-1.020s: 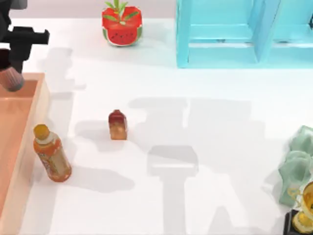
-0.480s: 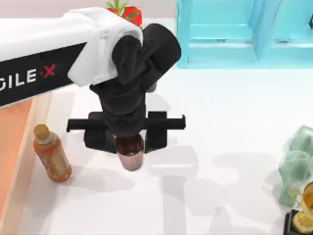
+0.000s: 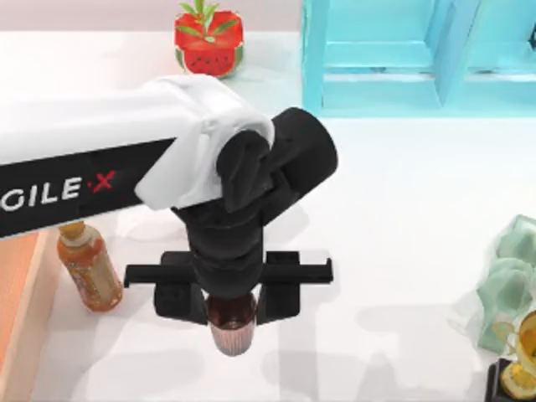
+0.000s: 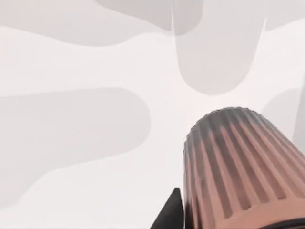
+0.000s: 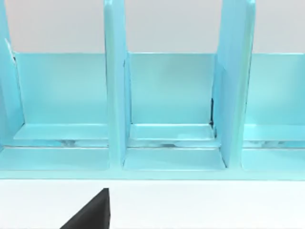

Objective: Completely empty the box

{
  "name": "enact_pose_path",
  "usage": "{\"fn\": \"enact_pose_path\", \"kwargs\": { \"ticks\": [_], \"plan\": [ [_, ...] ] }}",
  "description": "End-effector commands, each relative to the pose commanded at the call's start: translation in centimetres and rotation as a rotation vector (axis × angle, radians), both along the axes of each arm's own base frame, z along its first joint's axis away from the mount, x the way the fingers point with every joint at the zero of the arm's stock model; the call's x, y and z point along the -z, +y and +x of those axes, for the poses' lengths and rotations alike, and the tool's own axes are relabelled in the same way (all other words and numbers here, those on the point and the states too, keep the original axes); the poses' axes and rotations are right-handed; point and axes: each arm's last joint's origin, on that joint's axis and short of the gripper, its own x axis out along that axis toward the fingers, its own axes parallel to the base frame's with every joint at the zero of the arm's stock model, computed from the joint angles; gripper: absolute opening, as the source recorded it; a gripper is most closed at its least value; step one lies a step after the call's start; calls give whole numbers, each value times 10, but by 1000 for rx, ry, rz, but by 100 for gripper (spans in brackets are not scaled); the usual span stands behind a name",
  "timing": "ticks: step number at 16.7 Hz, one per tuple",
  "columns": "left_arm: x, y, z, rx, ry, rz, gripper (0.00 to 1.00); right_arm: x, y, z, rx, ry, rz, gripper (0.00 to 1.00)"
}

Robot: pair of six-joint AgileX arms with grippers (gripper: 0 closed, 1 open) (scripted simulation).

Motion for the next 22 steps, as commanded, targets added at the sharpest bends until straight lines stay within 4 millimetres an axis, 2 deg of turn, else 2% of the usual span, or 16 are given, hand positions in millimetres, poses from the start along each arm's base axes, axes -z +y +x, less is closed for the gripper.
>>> {"fn": "enact_pose_path", "kwargs": {
  "ticks": [3,10,14,22],
  "plan": [
    [6,0,2,-1,3,5,0,0,0,0,0,0,0,100],
    [44,0,0,0,0,0,0,0,0,0,0,0,0,100],
    [45,0,0,0,0,0,0,0,0,0,0,0,0,100],
    [45,0,0,0,0,0,60,0,0,0,0,0,0,100]
  ]
}}
